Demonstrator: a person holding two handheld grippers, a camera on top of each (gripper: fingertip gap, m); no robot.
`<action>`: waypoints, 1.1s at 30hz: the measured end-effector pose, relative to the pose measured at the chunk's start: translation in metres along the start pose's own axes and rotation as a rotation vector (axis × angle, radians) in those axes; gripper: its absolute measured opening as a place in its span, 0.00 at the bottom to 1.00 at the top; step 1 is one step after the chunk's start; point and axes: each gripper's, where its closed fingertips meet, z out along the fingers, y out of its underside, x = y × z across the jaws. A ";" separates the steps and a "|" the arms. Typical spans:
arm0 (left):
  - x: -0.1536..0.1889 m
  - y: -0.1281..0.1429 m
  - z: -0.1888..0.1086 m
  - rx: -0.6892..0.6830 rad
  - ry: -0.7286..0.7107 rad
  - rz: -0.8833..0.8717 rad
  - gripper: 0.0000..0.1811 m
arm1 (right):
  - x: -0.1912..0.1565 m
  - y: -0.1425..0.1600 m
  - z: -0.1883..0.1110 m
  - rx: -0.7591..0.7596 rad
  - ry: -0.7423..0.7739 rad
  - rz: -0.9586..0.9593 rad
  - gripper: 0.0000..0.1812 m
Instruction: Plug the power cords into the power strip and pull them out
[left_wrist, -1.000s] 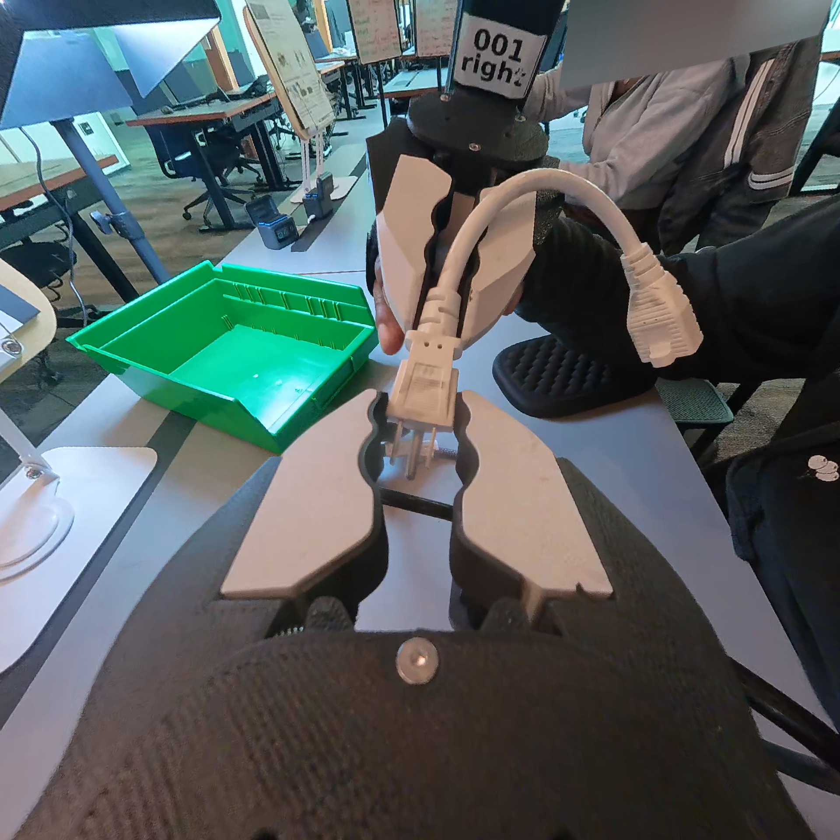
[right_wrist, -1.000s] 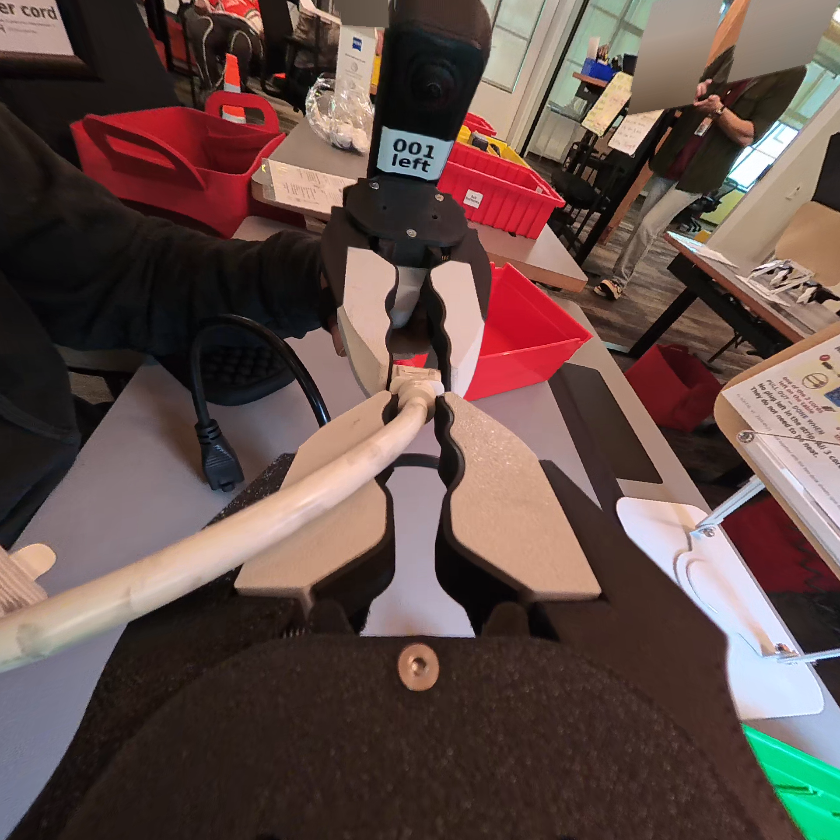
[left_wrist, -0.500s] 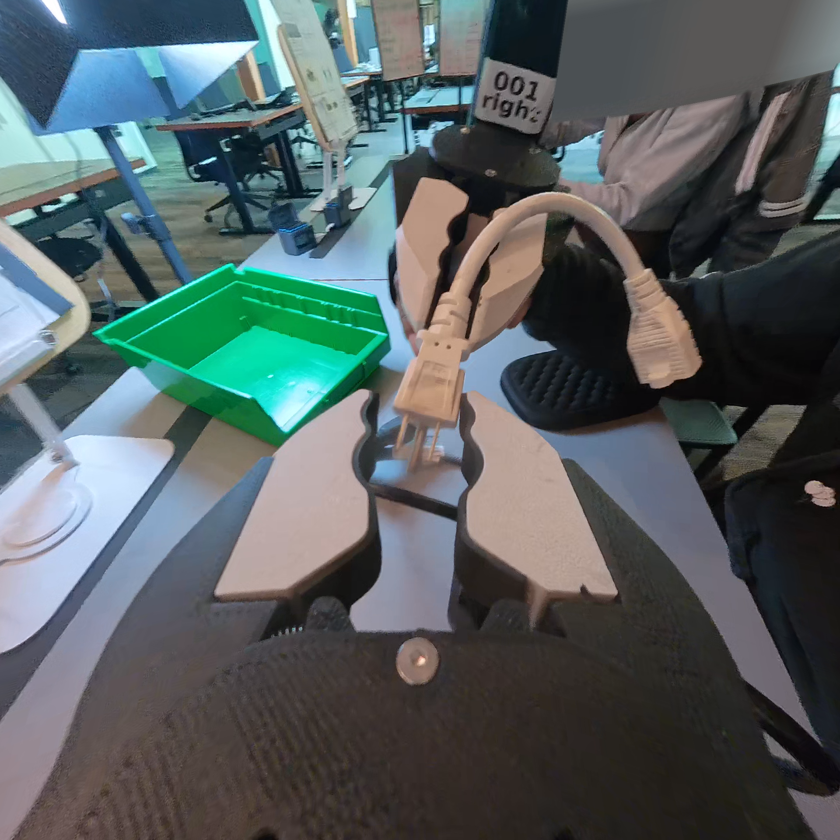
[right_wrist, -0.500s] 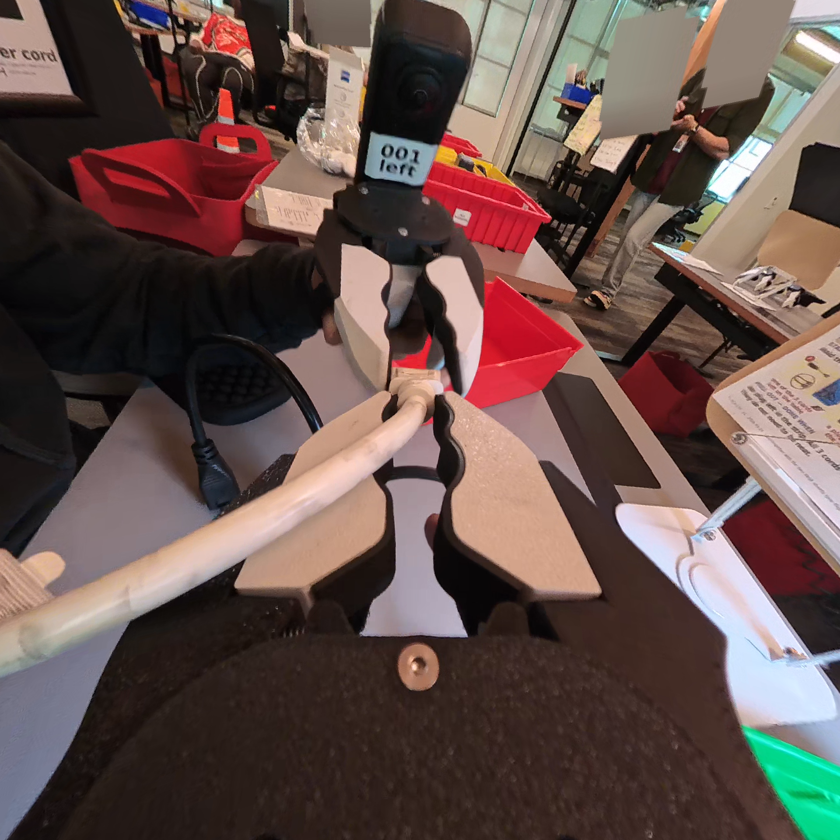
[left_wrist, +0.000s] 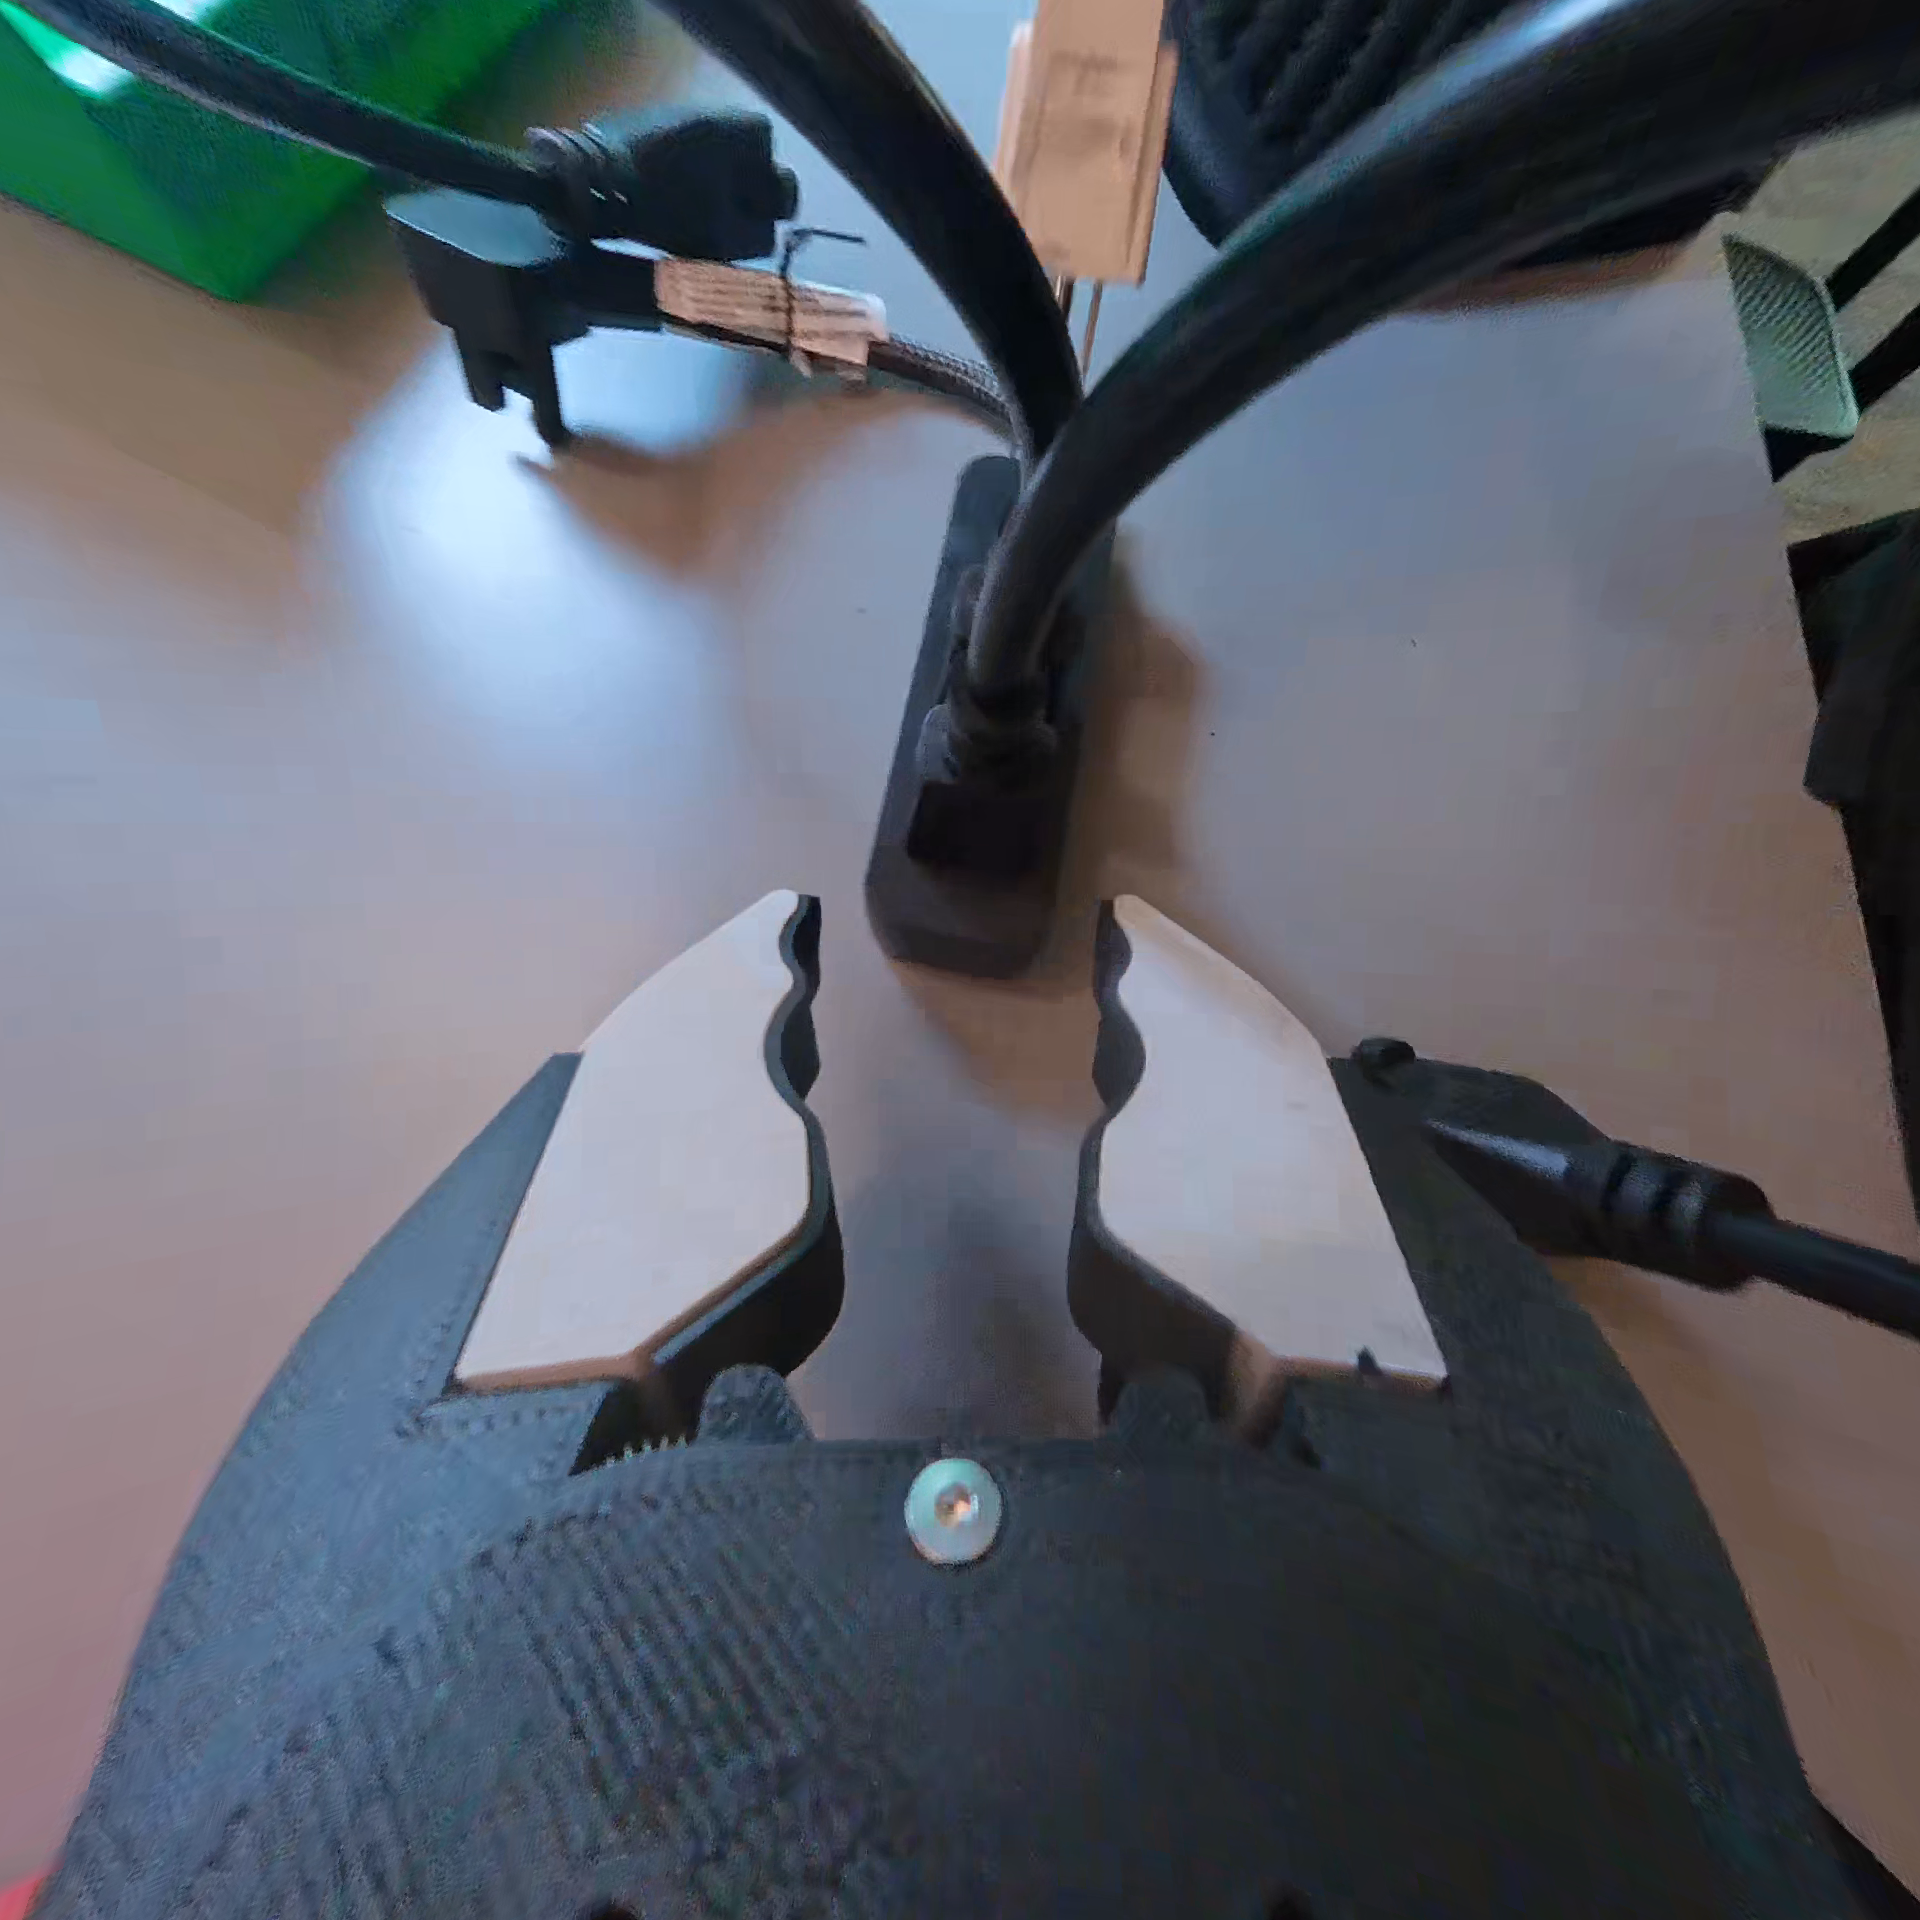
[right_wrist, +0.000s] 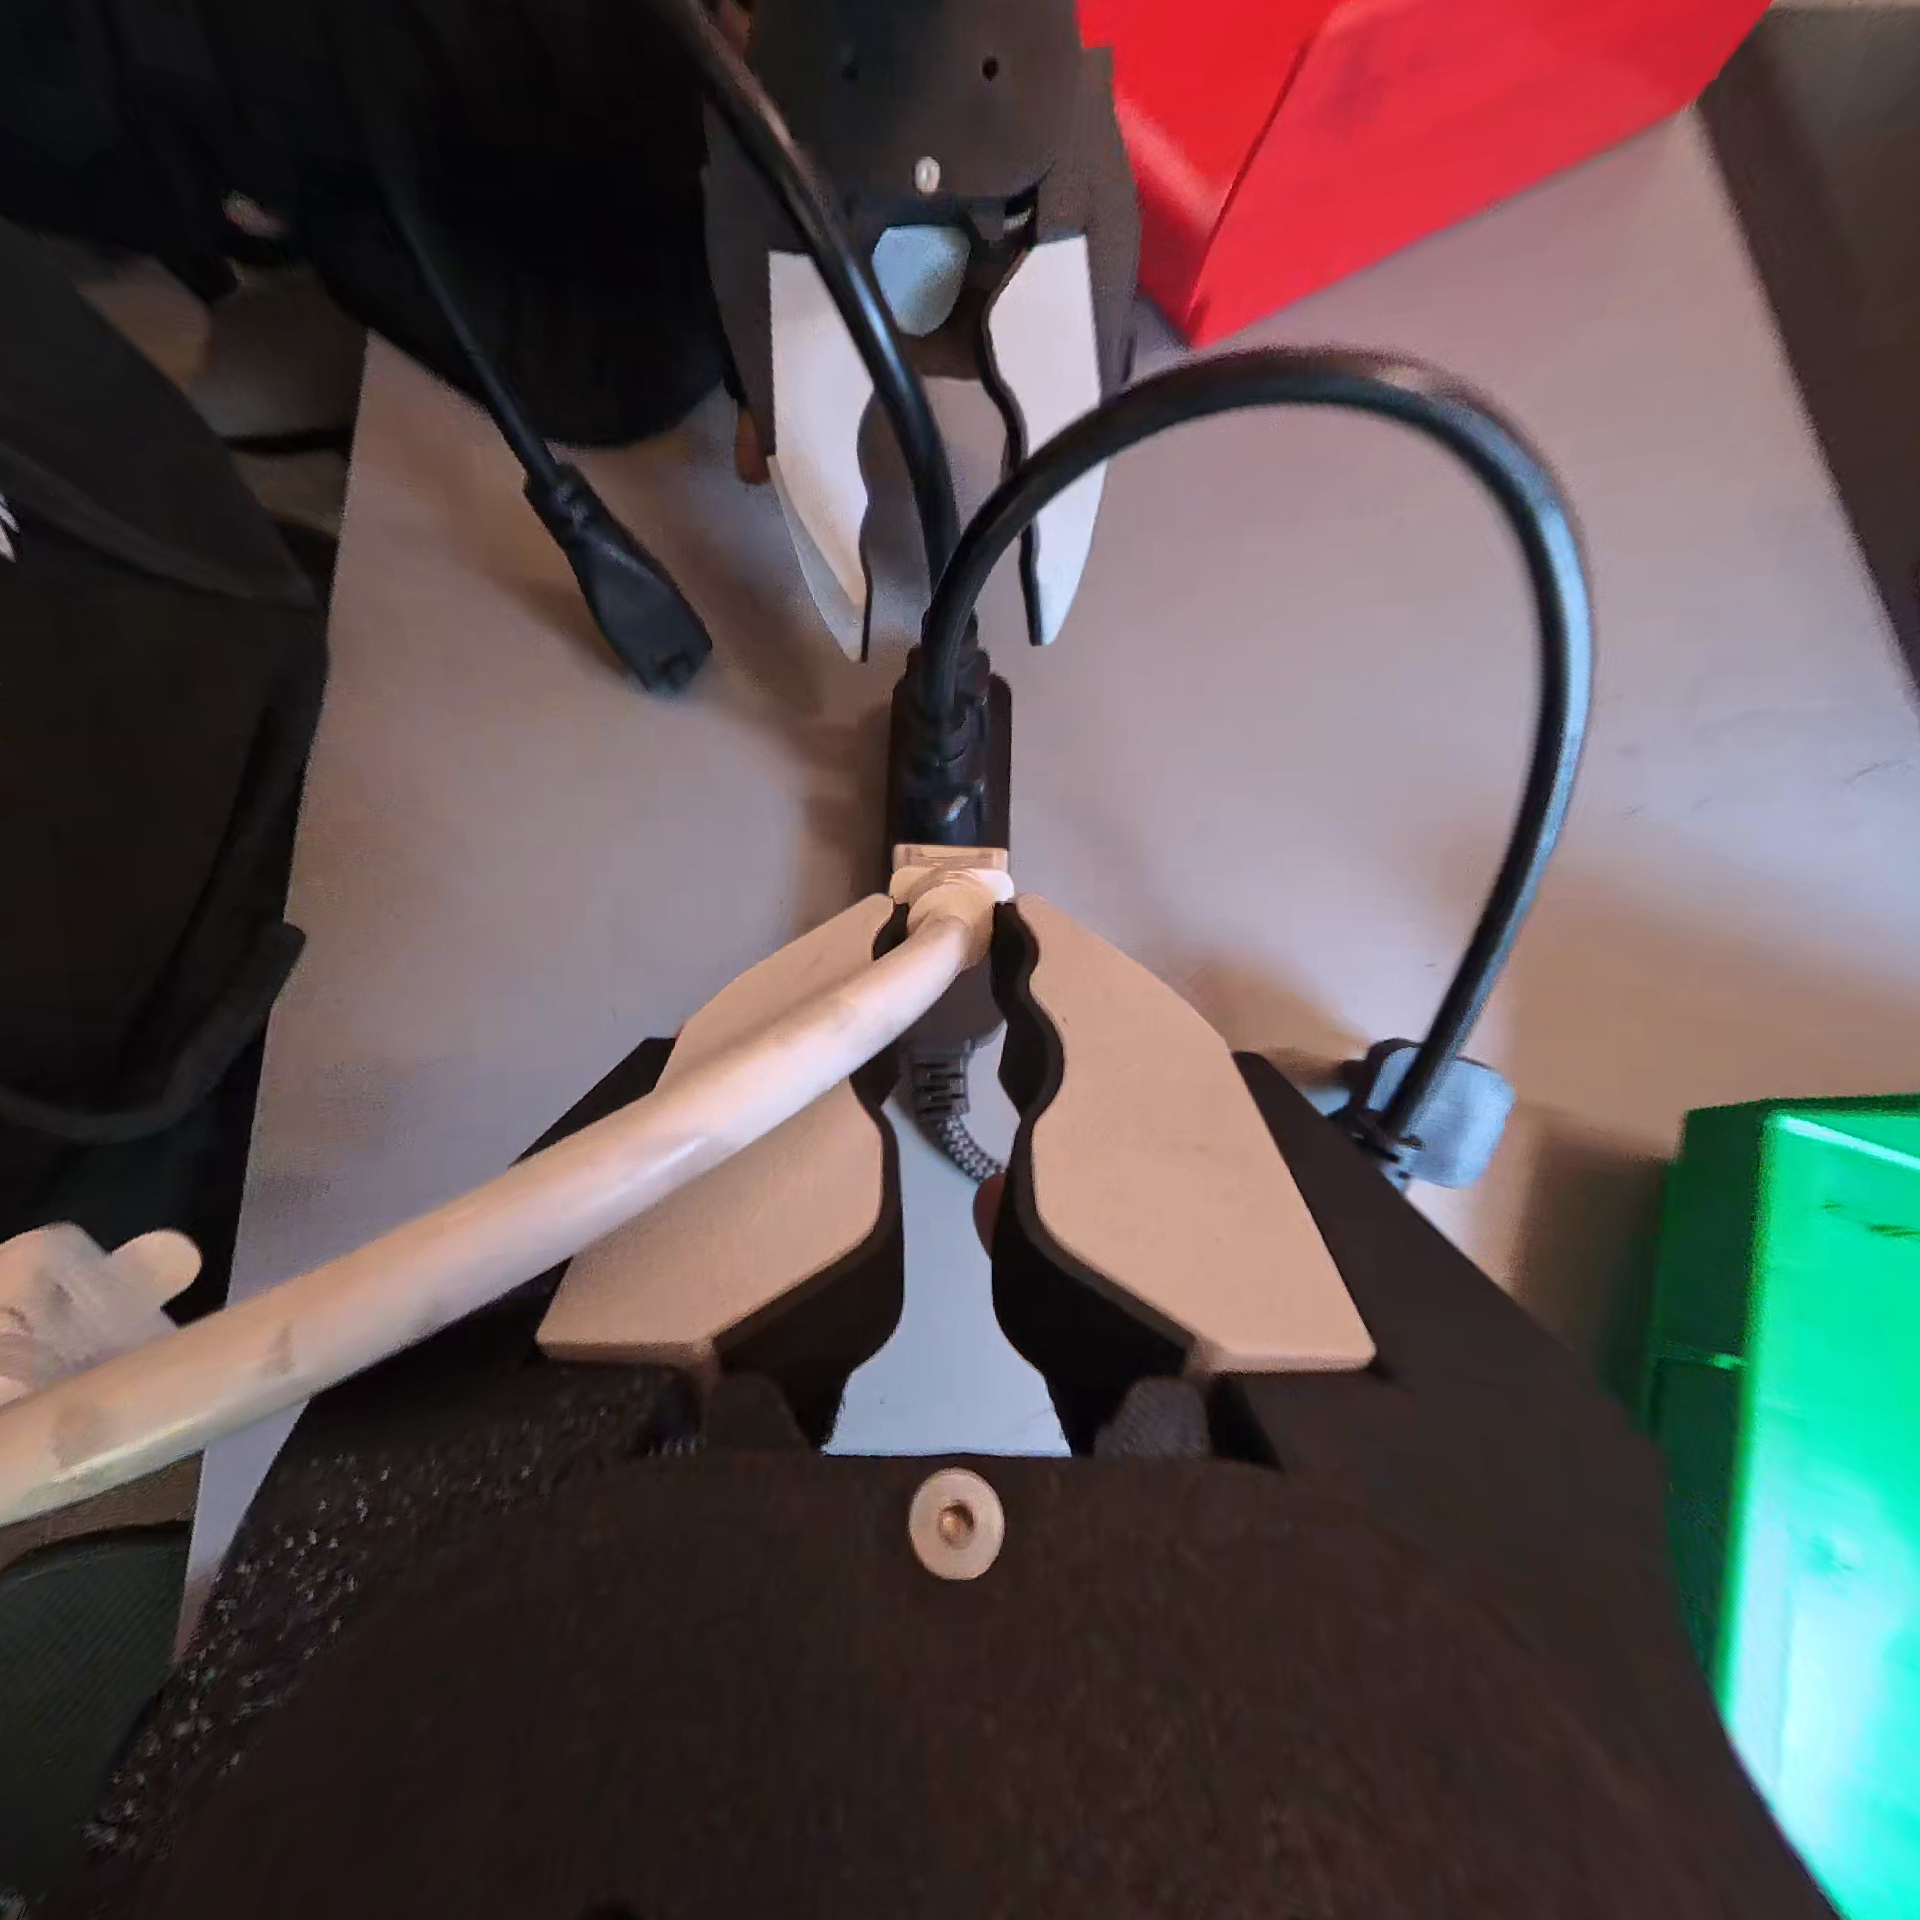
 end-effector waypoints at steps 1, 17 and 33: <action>0.001 0.001 0.007 -0.012 0.002 0.010 0.29 | -0.001 0.005 0.007 -0.038 -0.012 0.003 0.09; 0.005 0.005 0.027 -0.018 -0.058 0.092 0.23 | -0.003 0.020 0.042 -0.448 -0.082 -0.067 0.09; 0.005 0.002 0.032 0.013 -0.099 0.060 0.24 | -0.008 0.024 0.045 -0.619 -0.079 -0.091 0.09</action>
